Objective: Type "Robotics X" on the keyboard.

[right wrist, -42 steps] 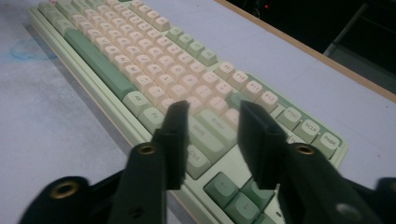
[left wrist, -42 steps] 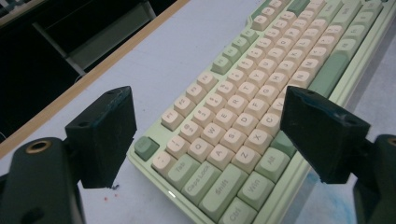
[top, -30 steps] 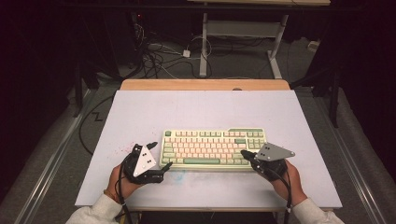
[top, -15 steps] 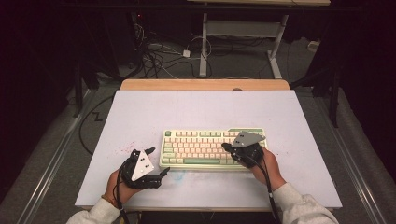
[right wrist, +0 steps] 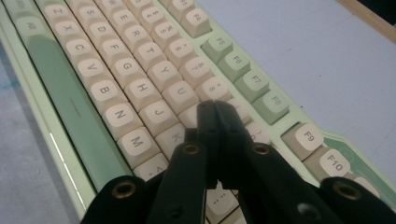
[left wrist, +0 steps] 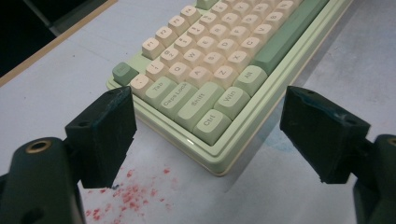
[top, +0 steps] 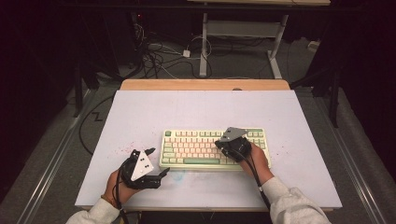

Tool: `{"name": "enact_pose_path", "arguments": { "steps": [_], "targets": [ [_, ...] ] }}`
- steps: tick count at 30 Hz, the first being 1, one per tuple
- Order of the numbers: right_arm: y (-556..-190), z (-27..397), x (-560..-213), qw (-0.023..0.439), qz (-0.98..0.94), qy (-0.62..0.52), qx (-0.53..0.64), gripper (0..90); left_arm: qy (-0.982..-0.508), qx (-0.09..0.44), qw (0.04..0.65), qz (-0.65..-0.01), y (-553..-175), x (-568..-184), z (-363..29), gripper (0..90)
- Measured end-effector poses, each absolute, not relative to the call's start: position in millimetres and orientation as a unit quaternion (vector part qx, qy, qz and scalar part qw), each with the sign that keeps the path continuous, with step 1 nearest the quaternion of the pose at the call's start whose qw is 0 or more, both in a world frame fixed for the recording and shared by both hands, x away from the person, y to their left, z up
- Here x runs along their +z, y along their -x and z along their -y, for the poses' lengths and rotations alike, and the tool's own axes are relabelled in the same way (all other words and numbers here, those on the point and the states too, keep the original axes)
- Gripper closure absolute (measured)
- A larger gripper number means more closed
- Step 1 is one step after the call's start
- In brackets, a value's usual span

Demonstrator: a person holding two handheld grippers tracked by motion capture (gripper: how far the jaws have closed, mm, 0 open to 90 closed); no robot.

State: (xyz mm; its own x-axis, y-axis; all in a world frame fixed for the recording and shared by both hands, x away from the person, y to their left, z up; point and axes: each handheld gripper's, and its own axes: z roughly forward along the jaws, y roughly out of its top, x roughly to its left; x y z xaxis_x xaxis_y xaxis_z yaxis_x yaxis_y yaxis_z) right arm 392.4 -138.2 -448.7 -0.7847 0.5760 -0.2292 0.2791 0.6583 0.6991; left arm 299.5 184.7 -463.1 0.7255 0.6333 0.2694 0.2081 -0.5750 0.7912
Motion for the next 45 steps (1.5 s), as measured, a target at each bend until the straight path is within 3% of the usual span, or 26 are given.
{"name": "enact_pose_path", "arguments": {
  "steps": [23, 28, 37, 45],
  "targets": [
    [-387, 142, -439, 0.227, -0.874, -0.241, 0.355, 90.0, -0.849, 0.272, 0.381, -0.245, -300, -464, -184, 18.0],
    [-383, 146, -434, 0.230, -0.865, -0.243, 0.373, 85.5, -0.851, 0.269, 0.379, -0.245, -300, -464, -183, 18.0],
    [-376, 153, -425, 0.253, -0.846, -0.238, 0.405, 62.9, -0.855, 0.268, 0.372, -0.243, -301, -466, -182, 18.1],
    [-370, 157, -422, 0.269, -0.833, -0.238, 0.421, 34.8, -0.855, 0.266, 0.372, -0.243, -301, -466, -182, 18.1]
  ]
}}
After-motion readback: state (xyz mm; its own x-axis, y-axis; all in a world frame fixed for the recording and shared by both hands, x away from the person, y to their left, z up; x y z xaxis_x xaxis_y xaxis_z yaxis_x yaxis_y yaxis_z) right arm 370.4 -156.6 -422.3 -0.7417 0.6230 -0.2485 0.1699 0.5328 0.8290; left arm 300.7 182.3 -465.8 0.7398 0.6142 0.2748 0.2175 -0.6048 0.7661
